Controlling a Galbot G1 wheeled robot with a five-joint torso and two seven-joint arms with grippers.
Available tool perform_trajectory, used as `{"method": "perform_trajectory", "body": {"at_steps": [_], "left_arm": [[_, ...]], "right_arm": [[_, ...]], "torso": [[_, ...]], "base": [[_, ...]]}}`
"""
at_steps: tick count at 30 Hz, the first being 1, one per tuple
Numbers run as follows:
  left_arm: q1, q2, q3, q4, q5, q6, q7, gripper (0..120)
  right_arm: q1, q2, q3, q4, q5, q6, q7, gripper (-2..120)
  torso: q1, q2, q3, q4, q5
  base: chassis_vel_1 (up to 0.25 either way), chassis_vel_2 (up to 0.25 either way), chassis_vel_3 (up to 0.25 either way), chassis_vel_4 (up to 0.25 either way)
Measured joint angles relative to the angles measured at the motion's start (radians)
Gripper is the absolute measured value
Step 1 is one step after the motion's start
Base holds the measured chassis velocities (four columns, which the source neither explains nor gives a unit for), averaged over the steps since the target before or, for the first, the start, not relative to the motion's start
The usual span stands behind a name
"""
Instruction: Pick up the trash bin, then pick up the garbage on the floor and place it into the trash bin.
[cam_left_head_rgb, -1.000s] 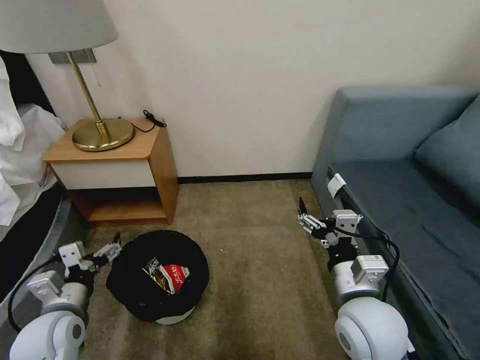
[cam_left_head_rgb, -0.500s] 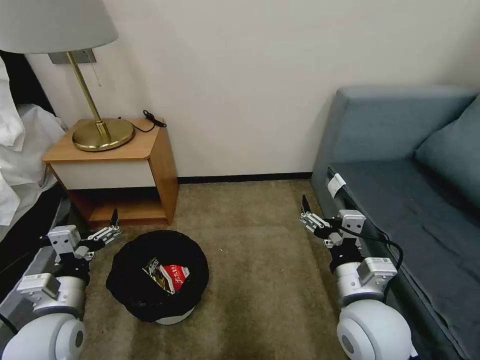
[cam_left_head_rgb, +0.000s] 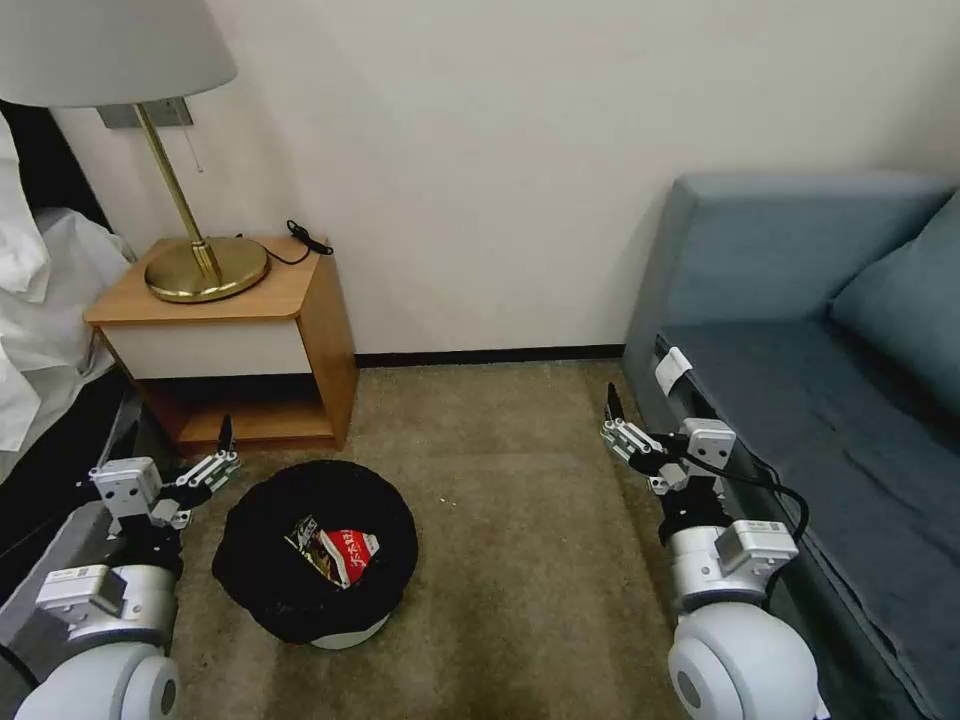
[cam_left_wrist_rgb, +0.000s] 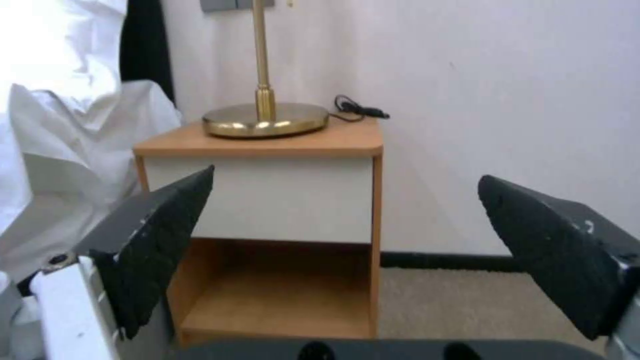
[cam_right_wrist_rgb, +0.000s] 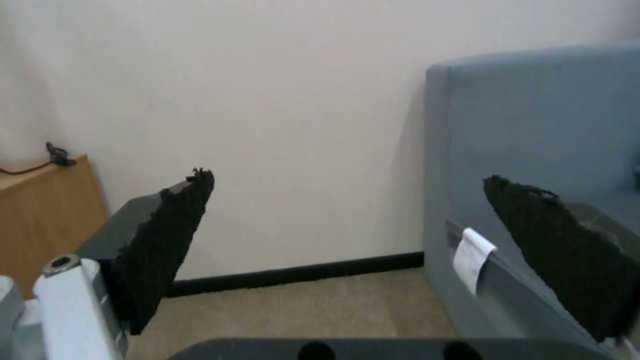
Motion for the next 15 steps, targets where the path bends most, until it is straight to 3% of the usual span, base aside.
{"method": "perform_trajectory", "body": {"at_steps": [4, 15], "left_arm": [[0.004, 0.011, 0.005, -0.003, -0.018, 0.029, -0.009, 100], [0.0, 0.014, 0.033, 0.018, -0.015, 0.028, -0.024, 100]], "right_arm": [[-0.005, 0.003, 0.007, -0.001, -0.01, 0.003, 0.0, 100], [-0.016, 0.007, 0.014, 0.006, -0.018, 0.011, 0.0, 100]], "torso": [[0.0, 0.0, 0.0, 0.0, 0.0], [0.0, 0.0, 0.0, 0.0, 0.0]], "base": [[0.0, 0.0, 0.0, 0.0], [0.0, 0.0, 0.0, 0.0]]}}
